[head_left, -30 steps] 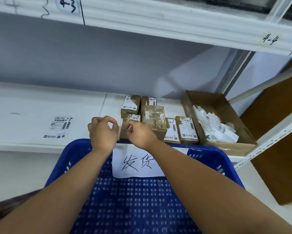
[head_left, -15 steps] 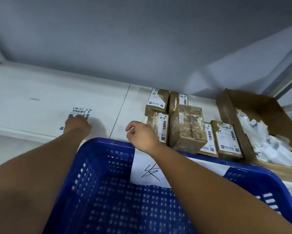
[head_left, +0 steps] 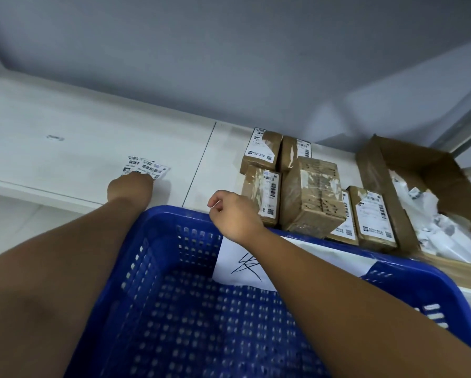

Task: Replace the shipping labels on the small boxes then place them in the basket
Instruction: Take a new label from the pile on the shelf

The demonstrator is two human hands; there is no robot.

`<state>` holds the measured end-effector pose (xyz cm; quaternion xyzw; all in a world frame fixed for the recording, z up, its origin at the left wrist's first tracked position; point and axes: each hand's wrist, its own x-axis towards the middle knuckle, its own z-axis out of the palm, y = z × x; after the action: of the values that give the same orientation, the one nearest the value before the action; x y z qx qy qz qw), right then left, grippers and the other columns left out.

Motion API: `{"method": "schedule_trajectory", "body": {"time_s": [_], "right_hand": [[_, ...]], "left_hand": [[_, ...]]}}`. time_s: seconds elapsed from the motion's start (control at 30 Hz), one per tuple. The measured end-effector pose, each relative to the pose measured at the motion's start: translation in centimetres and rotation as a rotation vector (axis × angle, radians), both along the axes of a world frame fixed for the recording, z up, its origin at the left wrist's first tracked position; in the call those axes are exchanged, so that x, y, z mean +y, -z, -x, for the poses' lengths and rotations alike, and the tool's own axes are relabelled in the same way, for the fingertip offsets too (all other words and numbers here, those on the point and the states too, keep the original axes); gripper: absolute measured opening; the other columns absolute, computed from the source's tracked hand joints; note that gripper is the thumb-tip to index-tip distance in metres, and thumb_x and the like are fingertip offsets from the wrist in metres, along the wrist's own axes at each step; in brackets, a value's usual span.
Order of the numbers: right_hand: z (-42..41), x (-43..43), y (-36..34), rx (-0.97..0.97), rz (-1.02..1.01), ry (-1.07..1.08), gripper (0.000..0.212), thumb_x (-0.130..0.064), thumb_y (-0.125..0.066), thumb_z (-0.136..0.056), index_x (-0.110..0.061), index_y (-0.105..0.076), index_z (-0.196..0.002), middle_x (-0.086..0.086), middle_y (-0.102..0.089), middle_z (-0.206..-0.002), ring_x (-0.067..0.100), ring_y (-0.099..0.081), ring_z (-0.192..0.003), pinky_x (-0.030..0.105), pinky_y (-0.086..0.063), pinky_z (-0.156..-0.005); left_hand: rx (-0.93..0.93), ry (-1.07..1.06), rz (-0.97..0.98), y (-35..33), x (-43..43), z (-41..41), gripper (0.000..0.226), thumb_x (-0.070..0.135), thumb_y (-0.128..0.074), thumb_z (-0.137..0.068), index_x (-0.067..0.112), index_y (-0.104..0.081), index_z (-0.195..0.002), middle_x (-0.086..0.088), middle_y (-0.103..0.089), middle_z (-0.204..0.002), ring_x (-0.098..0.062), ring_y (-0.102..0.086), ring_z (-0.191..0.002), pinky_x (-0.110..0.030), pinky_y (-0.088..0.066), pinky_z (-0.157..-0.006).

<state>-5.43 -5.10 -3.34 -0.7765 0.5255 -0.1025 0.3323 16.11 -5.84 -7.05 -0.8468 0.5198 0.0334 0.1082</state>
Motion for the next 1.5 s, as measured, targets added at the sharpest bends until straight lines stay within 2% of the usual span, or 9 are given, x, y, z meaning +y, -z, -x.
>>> {"method": "schedule_trajectory", "body": {"time_s": [0.3,0.43,0.5,0.63,0.8,0.93,1.03,1.2,1.5], "right_hand": [[1.4,0.9,-2.1,-0.26,-0.059,0.257,0.019,-0.02,-0.05,-0.097,-0.013,-0.066,-0.105,-0.004,-0.062,-0.085,0.01,-0.058,-0.066,0.019,-0.048,-0.062],[1.9,1.6,-4.3,-0.662,-0.289,0.455,0.026,-0.042,-0.052,-0.098,-0.017,-0.061,-0.098,0.004,-0.067,-0.096,0.021,-0.066,-0.082,0.035,-0.056,-0.084],[2.6,2.1,-5.7,-0.905,-0.381,0.544,0.03,-0.044,-0.053,-0.098,-0.015,-0.062,-0.098,0.003,-0.069,-0.09,0.017,-0.066,-0.076,0.031,-0.055,-0.072],[5.8,3.8,-8.5,-1.151,-0.353,0.624,0.023,-0.03,-0.054,-0.099,-0.013,-0.065,-0.09,-0.002,-0.067,-0.068,0.008,-0.061,-0.056,0.023,-0.049,-0.057],[10.3,6.6,-10.9,-1.158,-0.333,0.585,0.034,-0.043,-0.056,-0.095,-0.014,-0.069,-0.107,0.01,-0.073,-0.108,0.021,-0.07,-0.1,0.032,-0.058,-0.084],[13.1,8.7,-11.5,-1.176,-0.288,0.604,0.028,-0.032,-0.05,-0.101,-0.01,-0.065,-0.111,0.012,-0.073,-0.105,0.024,-0.07,-0.093,0.032,-0.059,-0.072],[15.0,9.7,-11.6,-1.067,-0.215,0.684,0.027,-0.013,-0.039,-0.103,-0.008,-0.066,-0.104,0.013,-0.072,-0.106,0.026,-0.067,-0.086,0.029,-0.053,-0.059],[18.3,10.9,-12.5,-0.97,-0.225,0.709,0.026,-0.007,-0.038,-0.102,-0.008,-0.063,-0.098,0.015,-0.072,-0.103,0.027,-0.069,-0.086,0.044,-0.057,-0.077],[20.2,13.4,-12.9,-0.847,-0.225,0.635,0.019,-0.005,-0.048,-0.1,-0.005,-0.066,-0.094,0.007,-0.074,-0.094,0.022,-0.07,-0.087,0.035,-0.056,-0.078]], "left_hand": [[0.356,0.063,0.723,-4.8,0.1,5.4,0.014,0.011,-0.048,-0.092,0.002,-0.059,-0.091,-0.016,-0.063,-0.083,-0.03,-0.051,-0.072,-0.033,-0.039,-0.057],[0.531,0.227,1.023,-7.6,2.0,11.1,0.007,0.007,-0.056,-0.09,0.003,-0.061,-0.087,-0.012,-0.064,-0.086,-0.032,-0.054,-0.087,-0.038,-0.041,-0.064],[0.448,0.318,1.07,-8.8,3.6,14.3,0.006,0.01,-0.06,-0.088,0.008,-0.062,-0.083,-0.007,-0.064,-0.08,-0.03,-0.053,-0.085,-0.033,-0.037,-0.055],[0.209,0.504,1.081,-10.1,6.5,18.1,0.009,0.013,-0.06,-0.08,0.013,-0.062,-0.072,-0.001,-0.064,-0.069,-0.028,-0.052,-0.066,-0.026,-0.032,-0.048],[0.11,0.681,1.003,-10.8,9.3,20.9,0.018,0.005,-0.079,-0.064,0.01,-0.063,-0.07,-0.004,-0.062,-0.066,-0.027,-0.051,-0.059,-0.029,-0.037,-0.048],[0.187,0.715,0.935,-11.6,10.6,23.4,0.018,0.021,-0.079,-0.067,0.013,-0.064,-0.072,0.0,-0.063,-0.071,-0.026,-0.054,-0.065,-0.031,-0.043,-0.052],[0.409,0.732,0.821,-12.1,11.2,25.7,0.032,0.048,-0.057,-0.077,0.019,-0.069,-0.082,0.004,-0.059,-0.083,-0.021,-0.051,-0.081,-0.03,-0.041,-0.069],[0.85,0.533,0.75,-12.5,12.3,28.3,0.017,0.02,-0.065,-0.087,0.014,-0.066,-0.102,0.005,-0.046,-0.105,-0.012,-0.041,-0.104,-0.011,-0.024,-0.079],[1.387,-0.05,0.766,-15.6,14.6,27.0,0.03,0.018,-0.064,-0.088,0.014,-0.062,-0.118,0.0,-0.066,-0.108,-0.018,-0.061,-0.103,-0.038,-0.046,-0.097]]}}
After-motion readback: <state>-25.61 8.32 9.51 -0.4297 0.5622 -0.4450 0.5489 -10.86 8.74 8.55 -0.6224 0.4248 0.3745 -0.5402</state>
